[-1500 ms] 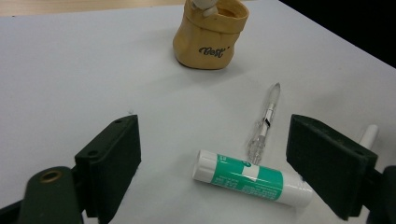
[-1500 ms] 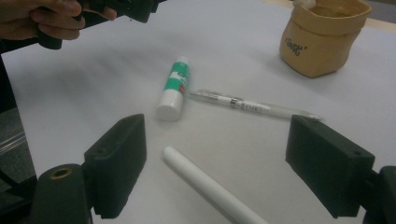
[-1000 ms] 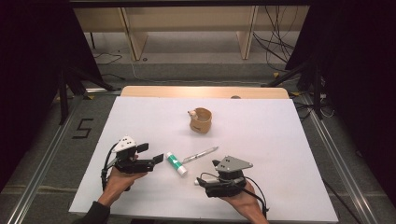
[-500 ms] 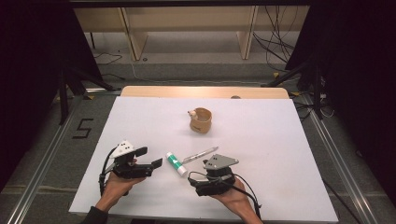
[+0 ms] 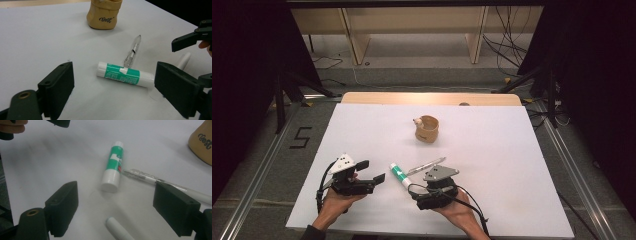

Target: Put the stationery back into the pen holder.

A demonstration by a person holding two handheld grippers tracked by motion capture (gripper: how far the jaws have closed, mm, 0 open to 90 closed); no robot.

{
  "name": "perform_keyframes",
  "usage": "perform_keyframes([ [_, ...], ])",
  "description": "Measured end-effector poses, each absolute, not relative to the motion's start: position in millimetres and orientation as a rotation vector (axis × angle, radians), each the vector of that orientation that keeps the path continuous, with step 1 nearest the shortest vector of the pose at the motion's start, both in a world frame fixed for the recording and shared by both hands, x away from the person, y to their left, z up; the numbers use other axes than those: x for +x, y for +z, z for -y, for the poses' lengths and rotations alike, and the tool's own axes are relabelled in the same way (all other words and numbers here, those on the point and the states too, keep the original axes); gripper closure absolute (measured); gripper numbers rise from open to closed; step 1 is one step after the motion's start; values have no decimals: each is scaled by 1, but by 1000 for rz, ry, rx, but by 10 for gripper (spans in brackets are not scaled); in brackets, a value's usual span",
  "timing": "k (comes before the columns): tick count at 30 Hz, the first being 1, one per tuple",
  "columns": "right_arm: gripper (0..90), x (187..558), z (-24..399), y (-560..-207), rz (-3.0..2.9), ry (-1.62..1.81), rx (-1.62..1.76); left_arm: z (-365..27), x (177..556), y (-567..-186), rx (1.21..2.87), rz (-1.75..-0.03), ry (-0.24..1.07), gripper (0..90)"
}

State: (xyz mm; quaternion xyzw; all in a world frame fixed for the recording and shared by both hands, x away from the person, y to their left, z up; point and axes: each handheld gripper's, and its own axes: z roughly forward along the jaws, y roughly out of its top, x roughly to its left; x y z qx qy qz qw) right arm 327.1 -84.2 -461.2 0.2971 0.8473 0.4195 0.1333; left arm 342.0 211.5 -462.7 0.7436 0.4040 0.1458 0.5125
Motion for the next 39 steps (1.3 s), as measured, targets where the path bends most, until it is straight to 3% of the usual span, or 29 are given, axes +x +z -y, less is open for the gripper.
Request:
perform_keyframes([
  [24,252,345,53,-469,-2547,1046,834,-217,338,-467,1788,-982,366,159],
  [36,357,354,38,-477,-2613,936,874,-216,337,-468,1795,-976,362,159],
  [39,417,355,37,-478,-2621,931,870,-217,337,-468,1799,-977,362,159],
])
